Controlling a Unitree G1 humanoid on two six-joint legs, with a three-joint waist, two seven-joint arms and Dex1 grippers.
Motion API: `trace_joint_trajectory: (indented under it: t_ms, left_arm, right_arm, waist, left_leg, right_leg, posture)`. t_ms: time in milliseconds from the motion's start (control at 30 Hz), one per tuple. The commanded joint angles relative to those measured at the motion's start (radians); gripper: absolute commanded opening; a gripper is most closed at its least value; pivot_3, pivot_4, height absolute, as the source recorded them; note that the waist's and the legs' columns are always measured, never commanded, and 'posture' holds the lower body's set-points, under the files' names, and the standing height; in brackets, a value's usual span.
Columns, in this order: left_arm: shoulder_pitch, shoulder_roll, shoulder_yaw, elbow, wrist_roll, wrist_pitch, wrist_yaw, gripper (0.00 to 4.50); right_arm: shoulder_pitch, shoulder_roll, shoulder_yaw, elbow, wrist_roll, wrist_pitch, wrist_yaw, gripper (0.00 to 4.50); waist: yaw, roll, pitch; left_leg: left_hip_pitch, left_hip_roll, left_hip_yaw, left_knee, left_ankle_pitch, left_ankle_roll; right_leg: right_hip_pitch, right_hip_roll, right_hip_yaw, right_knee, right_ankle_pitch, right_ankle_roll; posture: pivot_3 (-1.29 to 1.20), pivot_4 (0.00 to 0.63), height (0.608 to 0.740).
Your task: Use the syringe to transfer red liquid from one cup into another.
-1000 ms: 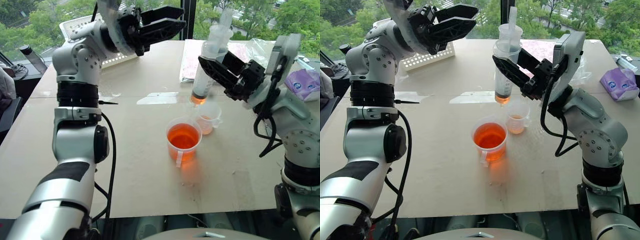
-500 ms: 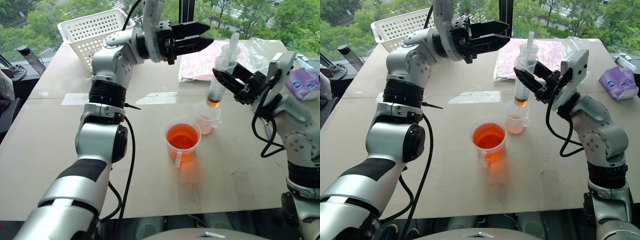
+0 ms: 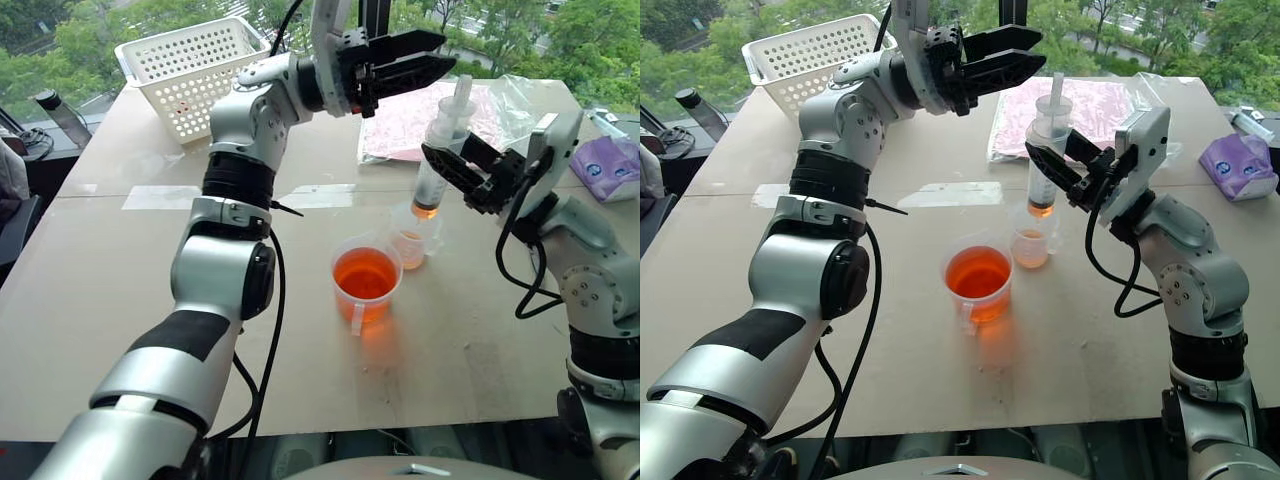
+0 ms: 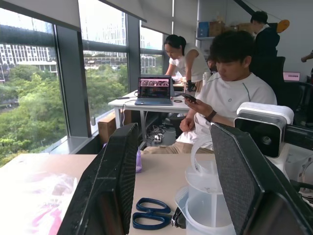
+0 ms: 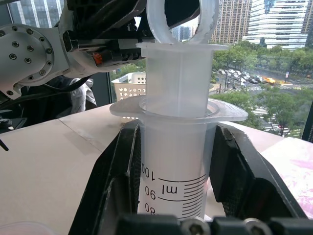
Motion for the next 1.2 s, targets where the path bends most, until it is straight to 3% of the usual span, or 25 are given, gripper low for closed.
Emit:
trace_joint_trajectory:
  t_ms: [33, 567, 667, 767, 800, 1200]
  left_arm:
    - [0.006, 0.019, -0.012, -0.069, -0.011, 0.026, -0.052, 2.34]
    - [0.011, 0.001, -0.048, -0.044, 0.038, -0.016, -0.061, 2.34]
    - [0.009, -0.004, -0.054, -0.038, 0.049, -0.032, -0.076, 1.69]
    - [0.008, -0.006, -0.055, -0.029, 0.057, -0.039, -0.089, 0.27]
    - [0.008, -0.007, -0.056, -0.025, 0.06, -0.044, -0.09, 0.04]
    - [-0.004, -0.029, -0.07, -0.009, 0.083, -0.077, -0.112, 0.04]
  right_arm:
    - [-0.015, 0.007, -0.007, -0.027, -0.003, -0.028, 0.009, 1.49]
    - [-0.025, 0.008, 0.016, -0.047, -0.014, -0.017, 0.045, 1.49]
    - [-0.026, 0.012, 0.016, -0.05, -0.016, -0.018, 0.043, 1.49]
    - [-0.03, 0.017, 0.01, -0.049, -0.015, -0.02, 0.034, 1.49]
    - [-0.031, 0.017, 0.009, -0.049, -0.015, -0.02, 0.034, 1.49]
    - [-0.036, 0.017, 0.021, -0.039, -0.046, -0.03, 0.04, 1.49]
  waist:
    - [0.0, 0.0, 0.0]
    - [0.001, 0.0, 0.0]
    - [0.002, 0.0, 0.0]
    - [0.001, 0.0, 0.0]
    - [0.001, 0.0, 0.0]
    - [0.001, 0.0, 0.0]
  left_leg:
    - [0.0, 0.0, 0.0, 0.0, 0.0, 0.0]
    - [0.0, 0.0, 0.0, 0.0, 0.0, 0.0]
    - [0.0, 0.0, 0.0, 0.0, 0.0, 0.0]
    - [0.0, 0.0, 0.0, 0.0, 0.0, 0.0]
    - [0.0, 0.0, 0.0, 0.0, 0.0, 0.0]
    - [0.0, 0.0, 0.0, 0.0, 0.0, 0.0]
  right_leg:
    - [0.0, 0.0, 0.0, 0.0, 0.0, 0.0]
    - [0.0, 0.0, 0.0, 0.0, 0.0, 0.0]
    - [0.0, 0.0, 0.0, 0.0, 0.0, 0.0]
    - [0.0, 0.0, 0.0, 0.0, 0.0, 0.0]
    - [0.0, 0.0, 0.0, 0.0, 0.0, 0.0]
    - [0.0, 0.0, 0.0, 0.0, 0.0, 0.0]
  posture:
    - [0.0, 0.15, 0.74]
    - [0.0, 0.15, 0.74]
    - [0.0, 0.15, 0.74]
    - [0.0, 0.15, 0.74]
    - [0.0, 0.15, 0.74]
    - [0.0, 0.15, 0.74]
